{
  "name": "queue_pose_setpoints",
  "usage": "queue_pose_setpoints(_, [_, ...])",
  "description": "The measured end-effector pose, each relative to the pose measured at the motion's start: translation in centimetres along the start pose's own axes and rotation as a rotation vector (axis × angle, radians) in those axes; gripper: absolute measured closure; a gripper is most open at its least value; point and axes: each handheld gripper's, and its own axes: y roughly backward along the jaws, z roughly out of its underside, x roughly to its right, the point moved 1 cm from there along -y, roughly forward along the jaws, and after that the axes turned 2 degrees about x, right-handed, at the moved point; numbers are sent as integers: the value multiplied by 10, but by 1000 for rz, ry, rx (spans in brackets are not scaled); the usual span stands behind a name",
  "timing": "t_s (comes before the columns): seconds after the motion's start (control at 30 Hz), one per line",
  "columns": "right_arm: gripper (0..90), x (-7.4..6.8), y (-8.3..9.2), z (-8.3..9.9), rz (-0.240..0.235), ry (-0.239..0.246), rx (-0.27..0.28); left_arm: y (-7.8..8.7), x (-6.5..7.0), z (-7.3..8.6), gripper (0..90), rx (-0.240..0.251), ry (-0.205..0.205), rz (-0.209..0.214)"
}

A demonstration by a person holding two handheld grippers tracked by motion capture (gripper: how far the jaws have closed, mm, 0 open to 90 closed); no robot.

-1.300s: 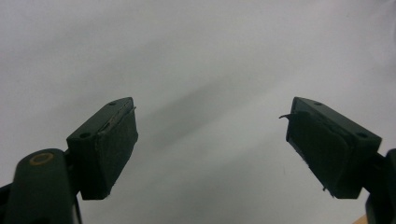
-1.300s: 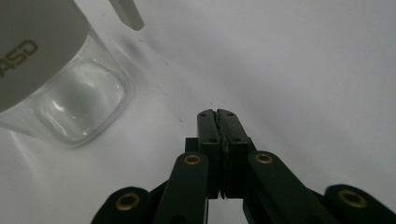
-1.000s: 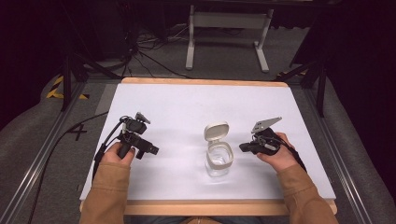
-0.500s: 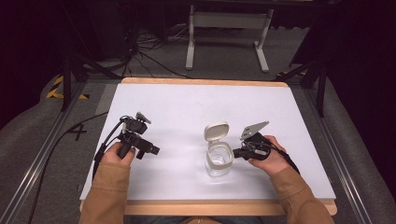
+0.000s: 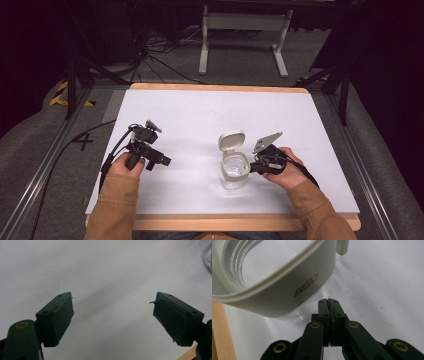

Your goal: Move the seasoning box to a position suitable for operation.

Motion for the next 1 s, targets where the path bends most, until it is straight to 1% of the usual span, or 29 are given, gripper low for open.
queue_pose_setpoints(0.17, [894,-2,-1,0,-3,1,-22,-1,1,0,167,3,-3,-2])
queue_pose_setpoints(0.23, [894,-4,0,0,-10,-5,-32,0,0,0,167,-1,-3,2])
queue_pose_setpoints(0.27, [894,-5,0,0,-15,3,-38,0,0,0,167,-1,-1,2])
queue_pose_setpoints(0.47, [894,-9,-1,-1,-34,16,-53,-1,0,-1,167,3,-1,3])
queue_pose_setpoints(0.7, [894,-18,-3,-3,-60,37,-84,0,0,-1,167,0,2,6])
queue_pose_setpoints(0.8, [894,-19,-4,-3,-64,39,-85,-1,0,-2,167,3,-1,5])
queue_pose_setpoints(0.87, [894,-23,-5,-4,-79,48,-89,-1,0,-3,167,-1,-6,7])
queue_pose_setpoints(0.9, [894,-24,-6,-4,-95,51,-88,-1,0,-3,167,0,-3,8])
queue_pose_setpoints(1.0, [892,-25,-5,-5,-106,59,-83,-2,1,-3,167,-2,-4,8])
